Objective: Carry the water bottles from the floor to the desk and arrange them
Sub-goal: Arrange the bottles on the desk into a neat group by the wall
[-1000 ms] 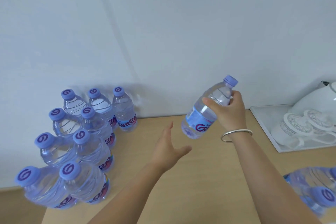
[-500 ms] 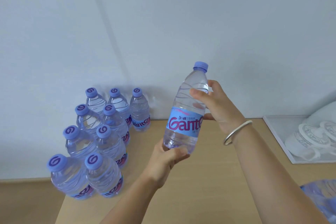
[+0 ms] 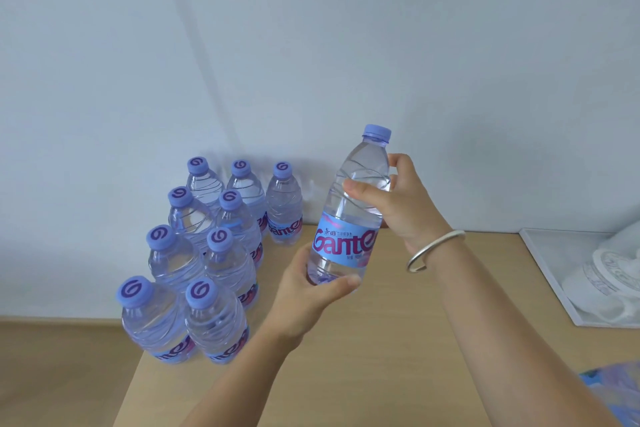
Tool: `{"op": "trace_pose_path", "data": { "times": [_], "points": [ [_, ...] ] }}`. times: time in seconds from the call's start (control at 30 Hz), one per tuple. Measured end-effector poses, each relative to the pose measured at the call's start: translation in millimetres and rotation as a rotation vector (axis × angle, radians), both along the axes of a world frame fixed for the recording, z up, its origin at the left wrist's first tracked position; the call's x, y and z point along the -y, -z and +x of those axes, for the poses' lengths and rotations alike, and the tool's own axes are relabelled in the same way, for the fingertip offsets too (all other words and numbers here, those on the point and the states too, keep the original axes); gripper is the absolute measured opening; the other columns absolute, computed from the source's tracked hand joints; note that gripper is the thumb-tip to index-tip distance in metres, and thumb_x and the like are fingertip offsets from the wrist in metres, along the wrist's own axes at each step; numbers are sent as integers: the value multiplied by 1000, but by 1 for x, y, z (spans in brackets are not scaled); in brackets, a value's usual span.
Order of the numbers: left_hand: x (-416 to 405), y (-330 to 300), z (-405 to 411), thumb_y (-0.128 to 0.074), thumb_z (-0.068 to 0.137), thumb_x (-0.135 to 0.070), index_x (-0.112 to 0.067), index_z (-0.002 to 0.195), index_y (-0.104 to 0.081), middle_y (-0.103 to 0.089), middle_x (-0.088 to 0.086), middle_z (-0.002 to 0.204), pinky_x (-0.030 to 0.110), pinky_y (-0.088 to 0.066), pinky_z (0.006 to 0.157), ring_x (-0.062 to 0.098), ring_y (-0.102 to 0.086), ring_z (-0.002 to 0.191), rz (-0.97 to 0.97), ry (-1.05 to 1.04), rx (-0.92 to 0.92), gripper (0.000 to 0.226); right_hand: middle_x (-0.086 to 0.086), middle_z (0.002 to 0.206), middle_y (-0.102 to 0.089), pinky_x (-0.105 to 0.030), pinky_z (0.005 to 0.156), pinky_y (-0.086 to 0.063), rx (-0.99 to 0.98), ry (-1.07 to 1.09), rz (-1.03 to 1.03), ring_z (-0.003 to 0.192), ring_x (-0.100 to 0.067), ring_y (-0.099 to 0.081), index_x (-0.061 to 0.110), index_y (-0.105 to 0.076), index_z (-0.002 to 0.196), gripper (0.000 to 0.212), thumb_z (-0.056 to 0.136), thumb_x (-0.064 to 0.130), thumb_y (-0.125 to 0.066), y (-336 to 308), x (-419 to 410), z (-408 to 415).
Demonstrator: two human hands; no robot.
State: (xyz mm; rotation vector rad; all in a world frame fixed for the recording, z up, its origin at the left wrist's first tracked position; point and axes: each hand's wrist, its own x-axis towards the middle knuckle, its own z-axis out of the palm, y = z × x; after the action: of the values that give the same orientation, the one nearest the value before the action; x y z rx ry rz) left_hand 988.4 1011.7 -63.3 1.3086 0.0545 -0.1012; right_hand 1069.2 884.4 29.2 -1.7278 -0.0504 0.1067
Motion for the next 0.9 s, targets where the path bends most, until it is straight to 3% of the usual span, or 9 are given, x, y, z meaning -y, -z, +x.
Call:
{"op": "trace_pose_path", "data": {
  "times": [0.2, 0.37, 0.47, 0.53, 0.57, 0.63, 0.7, 0.8, 0.9],
  "points": [
    [-12, 3, -3, -79, 46, -28, -8, 97, -64, -73, 1, 83, 19, -53, 66, 12, -68, 76, 26, -81, 23, 56, -2, 103, -65, -34, 76, -53, -4, -28, -97, 90, -17, -66, 19, -39, 119, 76, 60, 42, -82, 8, -15, 3],
    [-19, 7, -2, -79, 47, -30, -10, 100, -63, -73, 4, 87, 16, -52, 66, 10, -67, 77, 86, -130, -33, 59, 6, 90, -65, -23, 65, -48, -10, -98, -60, 80, -10, -64, 17, -51, 103, 41, 72, 26, -78, 11, -25, 8],
    [-18, 19, -3, -72, 55, -28, -18, 97, -62, -72, 0, 90, 15, -51, 68, 10, -65, 80, 222, -210, -108, 45, 4, 88, -65, -24, 68, -49, -4, -96, -83, 78, -10, -63, 15, -53, 97, 41, 69, 24, -81, 31, -38, 11],
    [-16, 33, -5, -66, 63, -27, -24, 102, -59, -67, -1, 103, 19, -49, 75, 12, -62, 90, 289, -227, -199, 41, 4, 95, -65, -29, 76, -50, 46, -94, -206, 86, -14, -63, 17, -51, 101, 53, 62, 34, -81, 51, -50, 12],
    [-15, 41, -6, -64, 69, -26, -26, 116, -54, -60, -1, 118, 21, -48, 84, 11, -58, 103, 338, -210, -263, 48, 5, 100, -64, -31, 81, -49, 71, -103, -254, 92, -15, -62, 18, -49, 106, 57, 61, 35, -81, 60, -55, 12],
    [-14, 56, -7, -61, 82, -22, -17, 146, -27, -36, 4, 146, 31, -36, 107, 14, -36, 134, 427, -168, -384, 72, 7, 106, -61, -30, 86, -47, 90, -129, -284, 98, -14, -59, 21, -45, 112, 59, 65, 29, -81, 74, -63, 13],
    [-15, 64, -5, -57, 86, -18, -13, 150, -14, -25, 6, 153, 29, -30, 110, 16, -26, 141, 425, -150, -418, 77, 10, 105, -59, -26, 84, -45, 86, -148, -284, 97, -12, -58, 24, -44, 110, 56, 68, 24, -80, 84, -69, 16],
    [-17, 69, 4, -54, 88, -16, -15, 149, -15, -34, 6, 147, 24, -34, 94, 13, -38, 128, 372, -141, -493, 72, 7, 111, -60, -28, 89, -46, 85, -170, -292, 103, -13, -58, 23, -44, 115, 60, 68, 25, -81, 97, -79, 23],
    [-16, 71, 16, -52, 90, -13, -13, 146, -25, -51, -8, 97, 16, -37, 66, 1, -45, 79, 282, -174, -546, 62, 6, 111, -59, -28, 91, -46, 91, -181, -280, 103, -13, -58, 27, -42, 110, 59, 67, 22, -81, 106, -91, 28]
  ]
}}
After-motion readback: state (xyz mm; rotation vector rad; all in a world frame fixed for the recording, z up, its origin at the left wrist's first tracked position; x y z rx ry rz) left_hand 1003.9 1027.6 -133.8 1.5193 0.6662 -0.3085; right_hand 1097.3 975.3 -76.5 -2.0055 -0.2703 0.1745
